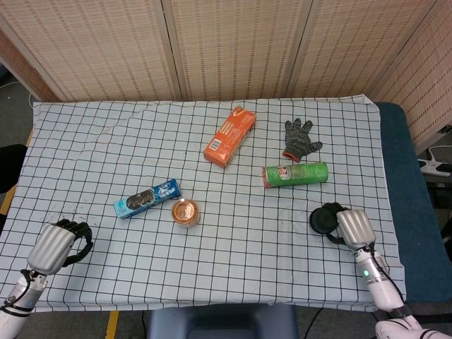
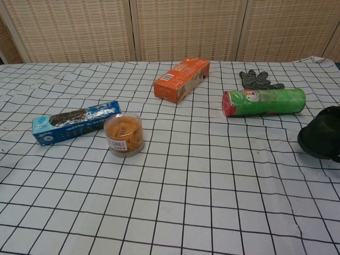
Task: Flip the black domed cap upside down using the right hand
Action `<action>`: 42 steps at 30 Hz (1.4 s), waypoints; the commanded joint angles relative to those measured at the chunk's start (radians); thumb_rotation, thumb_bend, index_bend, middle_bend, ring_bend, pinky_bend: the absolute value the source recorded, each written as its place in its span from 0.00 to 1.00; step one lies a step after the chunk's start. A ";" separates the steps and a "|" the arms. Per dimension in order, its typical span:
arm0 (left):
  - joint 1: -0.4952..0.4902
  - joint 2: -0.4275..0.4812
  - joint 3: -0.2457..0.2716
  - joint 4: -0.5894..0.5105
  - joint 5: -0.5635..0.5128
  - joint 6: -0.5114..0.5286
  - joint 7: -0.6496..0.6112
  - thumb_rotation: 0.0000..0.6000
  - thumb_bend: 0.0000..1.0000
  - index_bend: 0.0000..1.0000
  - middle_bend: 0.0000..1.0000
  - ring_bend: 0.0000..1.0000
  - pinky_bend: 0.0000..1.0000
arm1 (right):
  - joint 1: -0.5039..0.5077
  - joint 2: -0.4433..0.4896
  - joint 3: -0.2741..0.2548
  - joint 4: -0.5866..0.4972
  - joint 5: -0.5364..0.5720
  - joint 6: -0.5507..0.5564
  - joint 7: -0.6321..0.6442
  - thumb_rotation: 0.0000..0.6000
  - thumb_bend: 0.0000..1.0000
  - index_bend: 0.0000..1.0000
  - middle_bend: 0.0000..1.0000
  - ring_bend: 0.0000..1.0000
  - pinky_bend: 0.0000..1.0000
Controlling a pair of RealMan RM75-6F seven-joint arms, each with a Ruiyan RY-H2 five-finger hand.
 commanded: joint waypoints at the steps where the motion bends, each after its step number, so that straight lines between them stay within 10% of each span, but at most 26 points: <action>1: 0.000 0.000 0.001 0.000 0.000 -0.001 0.000 1.00 0.59 0.34 0.53 0.56 0.52 | 0.006 -0.016 -0.004 0.029 -0.002 -0.024 0.029 1.00 0.22 0.61 0.68 0.50 0.71; 12: 0.000 0.003 0.001 0.000 -0.001 -0.001 -0.007 1.00 0.59 0.34 0.53 0.56 0.53 | 0.012 -0.015 -0.009 0.051 0.012 -0.083 0.068 1.00 0.22 0.47 0.52 0.39 0.60; 20: 0.000 0.003 0.001 -0.001 -0.001 -0.003 -0.003 1.00 0.59 0.34 0.54 0.56 0.53 | 0.013 0.011 -0.017 0.025 0.005 -0.101 0.081 1.00 0.18 0.28 0.31 0.13 0.24; 42: 0.000 0.004 0.004 -0.004 0.003 -0.002 0.004 1.00 0.59 0.34 0.54 0.56 0.53 | 0.003 0.031 -0.016 -0.010 -0.008 -0.086 0.097 1.00 0.12 0.20 0.17 0.00 0.05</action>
